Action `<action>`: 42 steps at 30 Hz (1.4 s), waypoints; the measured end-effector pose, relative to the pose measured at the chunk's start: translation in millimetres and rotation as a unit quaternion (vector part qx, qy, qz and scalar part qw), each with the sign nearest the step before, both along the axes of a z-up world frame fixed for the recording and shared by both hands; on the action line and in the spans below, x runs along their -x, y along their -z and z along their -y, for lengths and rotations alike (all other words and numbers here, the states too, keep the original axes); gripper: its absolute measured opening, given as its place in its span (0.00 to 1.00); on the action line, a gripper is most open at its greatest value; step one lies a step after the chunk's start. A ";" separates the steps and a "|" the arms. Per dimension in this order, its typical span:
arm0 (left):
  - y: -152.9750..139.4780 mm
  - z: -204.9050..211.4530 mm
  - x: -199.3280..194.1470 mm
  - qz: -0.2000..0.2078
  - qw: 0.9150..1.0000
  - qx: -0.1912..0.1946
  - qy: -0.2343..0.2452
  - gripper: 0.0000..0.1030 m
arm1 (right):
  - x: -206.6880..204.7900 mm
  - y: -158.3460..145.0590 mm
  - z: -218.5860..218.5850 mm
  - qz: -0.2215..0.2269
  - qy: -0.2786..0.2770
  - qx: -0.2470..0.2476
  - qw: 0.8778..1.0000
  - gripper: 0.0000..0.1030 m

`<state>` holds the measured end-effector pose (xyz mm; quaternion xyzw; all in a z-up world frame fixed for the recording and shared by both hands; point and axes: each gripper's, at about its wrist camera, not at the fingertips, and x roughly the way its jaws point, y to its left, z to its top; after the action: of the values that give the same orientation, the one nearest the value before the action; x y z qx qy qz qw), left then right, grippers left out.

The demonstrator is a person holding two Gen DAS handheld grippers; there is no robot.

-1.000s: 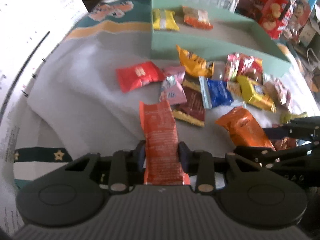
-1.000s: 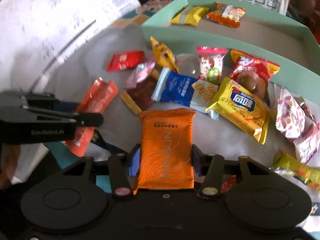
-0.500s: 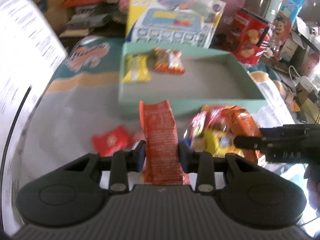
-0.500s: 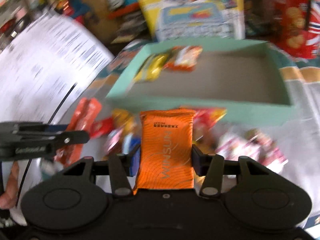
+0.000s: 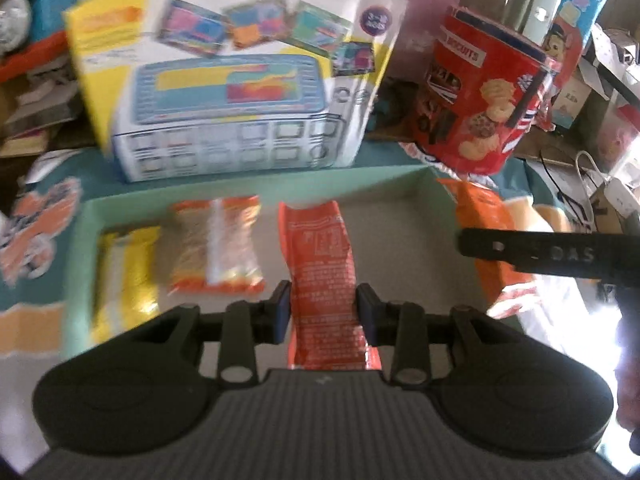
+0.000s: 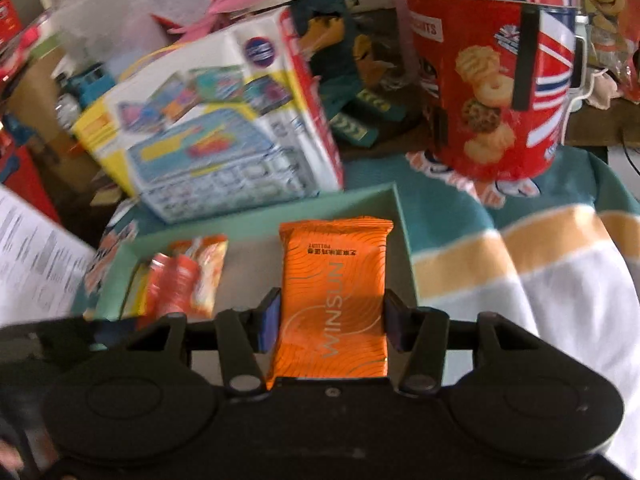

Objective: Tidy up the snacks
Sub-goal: 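Lay the red packet and orange pastry side by side in the green tray, then return both grippers to the snack pile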

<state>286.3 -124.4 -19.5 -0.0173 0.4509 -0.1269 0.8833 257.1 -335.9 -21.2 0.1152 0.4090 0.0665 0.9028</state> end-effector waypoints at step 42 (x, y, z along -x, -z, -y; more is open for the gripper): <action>-0.1 -10.7 94.5 0.005 0.999 -0.035 -0.020 1.00 | 96.1 -1.5 18.2 0.007 0.006 0.007 1.000 1.00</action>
<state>191.8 -113.7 -19.4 0.0047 0.4505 -0.0936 0.8878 160.9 -354.1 -19.6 0.1111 0.4022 0.0591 0.9069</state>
